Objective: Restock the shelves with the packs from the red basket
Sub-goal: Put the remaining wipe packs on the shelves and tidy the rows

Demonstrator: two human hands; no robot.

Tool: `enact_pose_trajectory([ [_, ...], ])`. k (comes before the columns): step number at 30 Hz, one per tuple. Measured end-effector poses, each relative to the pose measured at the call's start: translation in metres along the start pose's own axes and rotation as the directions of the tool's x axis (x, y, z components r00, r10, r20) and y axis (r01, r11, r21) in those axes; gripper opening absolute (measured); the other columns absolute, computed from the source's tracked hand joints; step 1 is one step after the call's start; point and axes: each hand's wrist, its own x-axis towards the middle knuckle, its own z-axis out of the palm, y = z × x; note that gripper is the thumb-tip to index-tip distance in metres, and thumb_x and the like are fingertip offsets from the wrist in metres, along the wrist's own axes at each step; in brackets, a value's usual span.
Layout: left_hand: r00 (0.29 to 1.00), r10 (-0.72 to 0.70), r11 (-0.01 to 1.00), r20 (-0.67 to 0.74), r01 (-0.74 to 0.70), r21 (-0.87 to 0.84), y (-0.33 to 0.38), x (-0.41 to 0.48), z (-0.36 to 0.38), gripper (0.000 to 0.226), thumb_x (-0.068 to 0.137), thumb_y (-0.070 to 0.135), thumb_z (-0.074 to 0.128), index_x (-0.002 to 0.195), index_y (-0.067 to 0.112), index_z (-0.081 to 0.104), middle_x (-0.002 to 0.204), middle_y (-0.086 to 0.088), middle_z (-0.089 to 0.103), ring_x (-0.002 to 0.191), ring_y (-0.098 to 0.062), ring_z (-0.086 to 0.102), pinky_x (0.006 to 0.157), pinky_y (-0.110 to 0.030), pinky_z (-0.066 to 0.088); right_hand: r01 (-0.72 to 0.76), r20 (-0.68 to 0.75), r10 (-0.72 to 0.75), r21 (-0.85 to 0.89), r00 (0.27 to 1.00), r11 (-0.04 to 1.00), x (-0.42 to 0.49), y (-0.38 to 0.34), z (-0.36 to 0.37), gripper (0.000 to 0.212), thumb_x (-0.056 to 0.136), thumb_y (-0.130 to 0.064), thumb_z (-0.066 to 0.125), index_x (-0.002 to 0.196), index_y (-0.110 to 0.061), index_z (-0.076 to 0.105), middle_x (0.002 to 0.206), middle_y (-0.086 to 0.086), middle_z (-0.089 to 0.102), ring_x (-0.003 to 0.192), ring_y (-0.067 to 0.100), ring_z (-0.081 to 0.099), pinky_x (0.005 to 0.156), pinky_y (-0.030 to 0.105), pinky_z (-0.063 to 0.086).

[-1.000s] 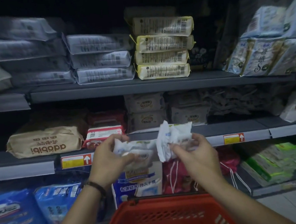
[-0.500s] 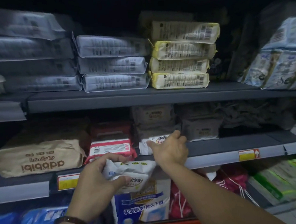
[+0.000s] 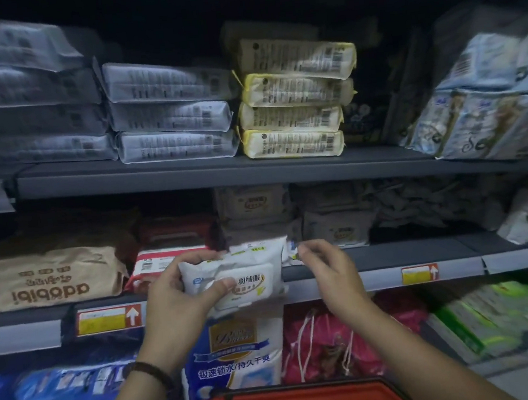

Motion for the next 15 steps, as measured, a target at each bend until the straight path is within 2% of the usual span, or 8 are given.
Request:
enact_pose_trajectory([
  [1, 1.000, 0.001, 0.998, -0.012, -0.002, -0.057, 0.000, -0.002, 0.010, 0.036, 0.078, -0.005, 0.082, 0.102, 0.021, 0.072, 0.108, -0.002, 0.080, 0.098, -0.023, 0.078, 0.075, -0.036, 0.066, 0.004, 0.070, -0.009, 0.066, 0.998, 0.998, -0.006, 0.004, -0.004, 0.031, 0.090, -0.045, 0.074, 0.116, -0.028, 0.072, 0.105, -0.007, 0.077, 0.096, 0.003, 0.072, 0.082, 0.023, 0.051],
  [3, 1.000, 0.009, 0.992, 0.009, -0.008, -0.123, -0.001, -0.004, 0.029, 0.036, 0.082, -0.004, 0.079, 0.103, 0.023, 0.072, 0.114, -0.002, 0.078, 0.101, -0.024, 0.077, 0.077, -0.040, 0.065, 0.012, 0.132, -0.024, 0.090, 0.991, 0.996, -0.010, 0.017, -0.011, 0.047, 0.083, -0.039, 0.082, 0.127, -0.028, 0.069, 0.112, -0.005, 0.076, 0.100, 0.004, 0.072, 0.085, 0.022, 0.055],
  [6, 0.991, 0.016, 0.997, 0.136, -0.006, -0.071, 0.002, 0.002, 0.050, 0.038, 0.085, -0.002, 0.078, 0.110, 0.025, 0.070, 0.118, -0.001, 0.077, 0.102, -0.024, 0.077, 0.078, -0.041, 0.065, 0.080, 0.036, -0.079, -0.019, 0.996, 0.997, -0.005, 0.035, -0.017, 0.044, 0.086, -0.031, 0.088, 0.124, -0.037, 0.066, 0.112, -0.012, 0.075, 0.103, 0.005, 0.069, 0.087, 0.027, 0.058],
  [7, 0.985, 0.019, 0.999, 0.174, -0.014, -0.030, 0.003, 0.007, 0.055, 0.039, 0.085, -0.002, 0.079, 0.112, 0.024, 0.069, 0.118, -0.001, 0.077, 0.103, -0.023, 0.077, 0.078, -0.039, 0.065, 0.086, 0.010, -0.086, -0.005, 0.996, 0.996, -0.002, 0.038, -0.020, 0.041, 0.087, -0.031, 0.087, 0.119, -0.042, 0.065, 0.110, -0.013, 0.074, 0.102, 0.003, 0.068, 0.085, 0.025, 0.057],
  [10, 0.977, 0.067, 0.981, 0.202, -0.102, 0.167, 0.008, 0.029, 0.068, 0.047, 0.078, 0.002, 0.087, 0.115, 0.024, 0.068, 0.114, 0.001, 0.076, 0.102, -0.017, 0.076, 0.078, -0.031, 0.064, 0.088, -0.011, -0.089, -0.044, 0.996, 0.995, 0.012, 0.042, -0.029, 0.037, 0.088, -0.029, 0.086, 0.108, -0.047, 0.060, 0.106, -0.018, 0.072, 0.099, -0.011, 0.064, 0.081, 0.019, 0.052],
  [11, 0.978, 0.097, 0.957, 0.187, -0.143, 0.253, 0.009, 0.038, 0.071, 0.050, 0.075, 0.005, 0.091, 0.114, 0.026, 0.067, 0.112, 0.003, 0.074, 0.100, -0.015, 0.075, 0.076, -0.026, 0.063, 0.089, -0.030, -0.091, -0.061, 0.995, 0.994, 0.018, 0.043, -0.029, 0.035, 0.087, -0.032, 0.086, 0.108, -0.044, 0.060, 0.106, -0.018, 0.072, 0.100, -0.010, 0.064, 0.084, 0.023, 0.052],
  [13, 0.977, 0.147, 0.875, 0.157, -0.202, 0.441, 0.009, 0.056, 0.074, 0.053, 0.072, 0.015, 0.094, 0.113, 0.030, 0.064, 0.112, 0.009, 0.069, 0.097, -0.009, 0.071, 0.075, -0.021, 0.061, 0.077, -0.061, -0.087, -0.149, 0.994, 0.986, 0.028, 0.045, -0.026, 0.038, 0.083, -0.052, 0.082, 0.110, -0.039, 0.059, 0.107, -0.018, 0.070, 0.103, 0.001, 0.065, 0.091, 0.039, 0.055],
  [15, 0.973, 0.162, 0.731, 0.167, -0.232, 0.642, 0.002, 0.068, 0.075, 0.053, 0.073, 0.022, 0.094, 0.113, 0.034, 0.061, 0.113, 0.012, 0.064, 0.096, -0.007, 0.065, 0.080, -0.021, 0.060, 0.072, -0.062, -0.092, -0.269, 0.994, 0.960, 0.033, 0.049, -0.018, 0.041, 0.081, -0.063, 0.075, 0.108, -0.039, 0.054, 0.104, -0.021, 0.067, 0.109, 0.013, 0.065, 0.095, 0.049, 0.053],
])
